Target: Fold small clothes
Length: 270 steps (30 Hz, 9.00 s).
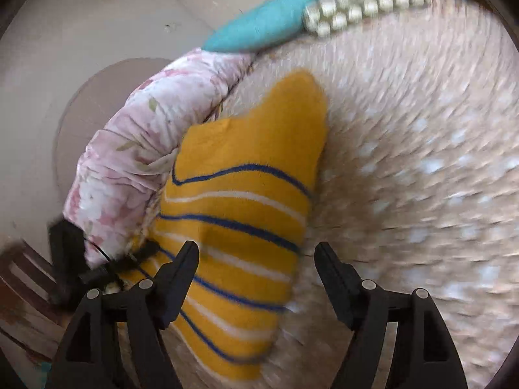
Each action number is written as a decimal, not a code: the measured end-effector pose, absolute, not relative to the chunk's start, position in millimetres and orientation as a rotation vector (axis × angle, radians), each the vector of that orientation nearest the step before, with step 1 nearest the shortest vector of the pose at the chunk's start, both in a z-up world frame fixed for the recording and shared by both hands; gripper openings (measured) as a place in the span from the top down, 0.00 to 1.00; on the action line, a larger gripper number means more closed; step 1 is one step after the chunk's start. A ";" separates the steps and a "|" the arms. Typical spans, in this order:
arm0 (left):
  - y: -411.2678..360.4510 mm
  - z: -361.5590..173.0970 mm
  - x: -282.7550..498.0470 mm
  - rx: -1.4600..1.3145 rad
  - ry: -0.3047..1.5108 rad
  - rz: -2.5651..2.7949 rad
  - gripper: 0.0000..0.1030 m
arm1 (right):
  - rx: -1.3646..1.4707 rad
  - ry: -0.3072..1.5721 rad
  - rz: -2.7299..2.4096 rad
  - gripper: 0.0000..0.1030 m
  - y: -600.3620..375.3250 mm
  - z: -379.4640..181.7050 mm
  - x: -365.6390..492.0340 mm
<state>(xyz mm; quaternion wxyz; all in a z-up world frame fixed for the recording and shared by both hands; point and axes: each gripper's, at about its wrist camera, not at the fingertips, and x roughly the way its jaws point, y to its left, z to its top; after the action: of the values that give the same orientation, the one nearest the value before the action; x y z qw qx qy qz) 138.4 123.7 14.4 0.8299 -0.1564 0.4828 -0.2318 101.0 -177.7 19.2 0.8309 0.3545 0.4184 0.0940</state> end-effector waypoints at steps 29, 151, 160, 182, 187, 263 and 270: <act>70.5 31.2 39.5 0.011 0.848 -0.380 0.48 | 0.364 0.813 0.019 0.62 -181.1 120.0 70.3; -48.1 29.5 136.0 0.133 0.945 -0.379 0.20 | 0.471 0.769 -0.123 0.37 -252.4 34.8 -24.1; -46.8 72.0 139.7 0.118 0.849 -0.381 0.25 | 0.568 0.745 -0.098 0.26 -265.7 23.5 -28.5; -58.0 37.3 137.0 0.286 0.896 -0.333 0.24 | 0.599 0.736 -0.081 0.24 -269.2 21.7 -30.1; -45.3 52.3 125.0 0.205 0.887 -0.352 0.25 | 0.601 0.735 -0.081 0.24 -269.6 21.7 -30.3; 75.0 96.8 -83.7 -0.066 0.521 -0.218 0.00 | 0.421 0.782 -0.247 0.10 -208.5 38.9 -113.1; 87.1 115.8 -104.4 -0.079 0.584 -0.318 0.00 | 0.382 0.835 -0.327 0.10 -182.3 59.7 -141.3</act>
<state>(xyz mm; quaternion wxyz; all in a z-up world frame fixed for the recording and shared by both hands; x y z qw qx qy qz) -104.4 87.1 115.8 0.9445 -0.0388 0.2864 -0.1563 -141.3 -182.3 59.7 0.8835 0.1836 0.4013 -0.1573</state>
